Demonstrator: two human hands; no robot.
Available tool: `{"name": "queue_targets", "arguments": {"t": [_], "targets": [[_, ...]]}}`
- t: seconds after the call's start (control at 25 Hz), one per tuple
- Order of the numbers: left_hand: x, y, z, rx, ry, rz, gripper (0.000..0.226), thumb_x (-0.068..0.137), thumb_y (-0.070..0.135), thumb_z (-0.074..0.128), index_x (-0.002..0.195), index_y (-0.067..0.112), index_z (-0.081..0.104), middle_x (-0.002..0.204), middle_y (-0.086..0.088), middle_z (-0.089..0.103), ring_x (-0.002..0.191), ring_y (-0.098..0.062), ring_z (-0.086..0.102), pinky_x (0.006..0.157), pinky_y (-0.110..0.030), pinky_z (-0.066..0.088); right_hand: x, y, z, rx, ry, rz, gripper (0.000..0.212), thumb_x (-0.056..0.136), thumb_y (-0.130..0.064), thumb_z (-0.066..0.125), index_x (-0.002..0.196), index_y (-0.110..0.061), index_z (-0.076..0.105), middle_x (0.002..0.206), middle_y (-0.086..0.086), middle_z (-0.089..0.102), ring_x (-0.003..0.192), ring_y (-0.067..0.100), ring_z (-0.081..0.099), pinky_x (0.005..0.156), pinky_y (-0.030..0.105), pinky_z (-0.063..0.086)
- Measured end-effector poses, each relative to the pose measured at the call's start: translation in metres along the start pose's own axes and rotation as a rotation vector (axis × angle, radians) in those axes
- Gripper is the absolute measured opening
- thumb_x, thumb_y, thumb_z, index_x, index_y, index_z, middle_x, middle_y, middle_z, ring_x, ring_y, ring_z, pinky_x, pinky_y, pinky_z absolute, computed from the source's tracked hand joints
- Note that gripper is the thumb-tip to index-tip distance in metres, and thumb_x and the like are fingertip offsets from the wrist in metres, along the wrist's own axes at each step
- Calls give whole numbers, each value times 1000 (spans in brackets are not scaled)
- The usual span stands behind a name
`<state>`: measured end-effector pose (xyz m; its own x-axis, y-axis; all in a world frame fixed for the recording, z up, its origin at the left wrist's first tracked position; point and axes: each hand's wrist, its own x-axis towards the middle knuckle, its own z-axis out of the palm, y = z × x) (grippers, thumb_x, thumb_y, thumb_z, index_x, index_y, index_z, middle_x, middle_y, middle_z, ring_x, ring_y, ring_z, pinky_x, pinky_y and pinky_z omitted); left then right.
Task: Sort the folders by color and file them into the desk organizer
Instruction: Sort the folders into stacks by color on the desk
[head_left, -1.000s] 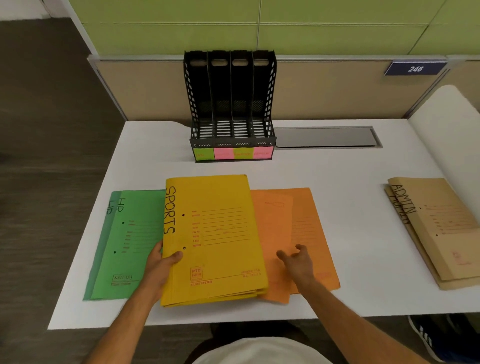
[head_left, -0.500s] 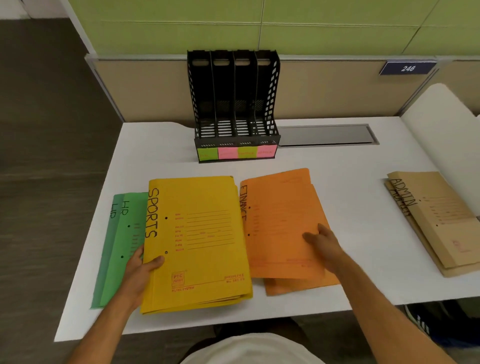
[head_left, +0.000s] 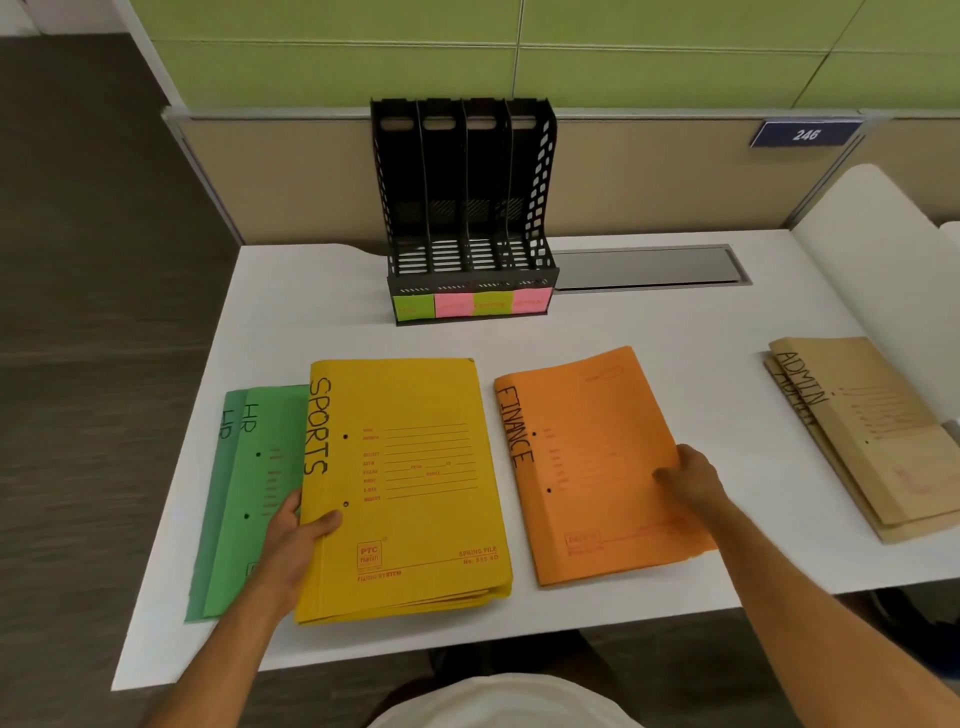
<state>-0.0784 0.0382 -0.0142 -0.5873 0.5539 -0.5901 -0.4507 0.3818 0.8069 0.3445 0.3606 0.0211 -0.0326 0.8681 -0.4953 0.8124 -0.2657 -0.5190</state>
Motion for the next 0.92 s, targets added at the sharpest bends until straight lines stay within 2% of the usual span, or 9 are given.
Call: {"name": "queue_targets", "arguments": {"t": [0.16, 0.24, 0.36, 0.44, 0.52, 0.6, 0.68, 0.76, 0.92], "targets": [[-2, 0, 0, 1, -4, 3, 47, 88, 3, 70, 116, 39, 61, 112, 1, 75, 101, -24, 71, 72, -40, 59, -4, -8, 16, -116, 155, 47, 62, 93, -15, 58, 150, -9, 33, 146, 21, 44, 132, 43, 42, 106, 56, 39], [-3, -3, -1, -2, -7, 0, 46, 88, 3, 70, 116, 39, 61, 113, 1, 74, 102, -25, 71, 76, -42, 59, -15, -14, 32, -232, 200, -66, 66, 92, -21, 64, 149, -8, 34, 149, 20, 38, 134, 43, 36, 105, 56, 39], [-5, -7, -1, -1, -4, -11, 47, 87, 3, 70, 118, 37, 61, 115, -1, 74, 103, -26, 70, 80, -45, 57, -44, -29, 76, -258, 43, -282, 58, 90, -31, 67, 142, -15, 47, 143, 10, 49, 133, 32, 41, 104, 48, 44], [-6, -11, 0, -5, -5, -11, 49, 87, 3, 70, 124, 34, 59, 115, 0, 73, 104, -26, 70, 77, -42, 58, -64, -35, 109, -364, -120, -270, 56, 88, -44, 63, 136, -21, 47, 135, 5, 52, 127, 28, 46, 97, 45, 49], [-7, -12, 3, 1, -8, -15, 53, 87, 3, 71, 130, 31, 56, 115, 1, 73, 103, -25, 70, 74, -40, 57, -75, -35, 136, -550, -198, -258, 72, 83, -55, 63, 139, -17, 37, 138, 10, 41, 125, 35, 43, 92, 48, 52], [-7, -12, 6, 5, -11, -25, 57, 87, 3, 71, 135, 29, 53, 116, 1, 72, 103, -23, 70, 74, -39, 57, -79, -32, 151, -698, -205, -265, 96, 83, -59, 64, 151, -9, 17, 150, 19, 23, 134, 47, 30, 99, 52, 49], [-7, -12, 8, 19, -15, -27, 58, 87, 4, 71, 136, 29, 53, 115, 3, 73, 102, -21, 70, 73, -38, 57, -78, -32, 158, -808, -185, -300, 102, 88, -54, 60, 154, -1, 3, 155, 27, 14, 140, 51, 22, 108, 56, 40], [-7, -13, 12, 27, -19, -30, 58, 86, 5, 71, 135, 31, 53, 115, 5, 73, 102, -20, 70, 71, -37, 58, -75, -35, 161, -863, -174, -304, 97, 90, -43, 55, 153, 6, 0, 154, 36, 13, 141, 51, 21, 113, 60, 30], [-8, -13, 20, 32, -17, -22, 56, 86, 5, 72, 133, 31, 54, 115, 4, 73, 102, -22, 71, 70, -38, 58, -66, -36, 159, -802, -190, -259, 89, 91, -27, 48, 153, 7, -6, 154, 44, 3, 143, 59, 12, 116, 63, 22]]}}
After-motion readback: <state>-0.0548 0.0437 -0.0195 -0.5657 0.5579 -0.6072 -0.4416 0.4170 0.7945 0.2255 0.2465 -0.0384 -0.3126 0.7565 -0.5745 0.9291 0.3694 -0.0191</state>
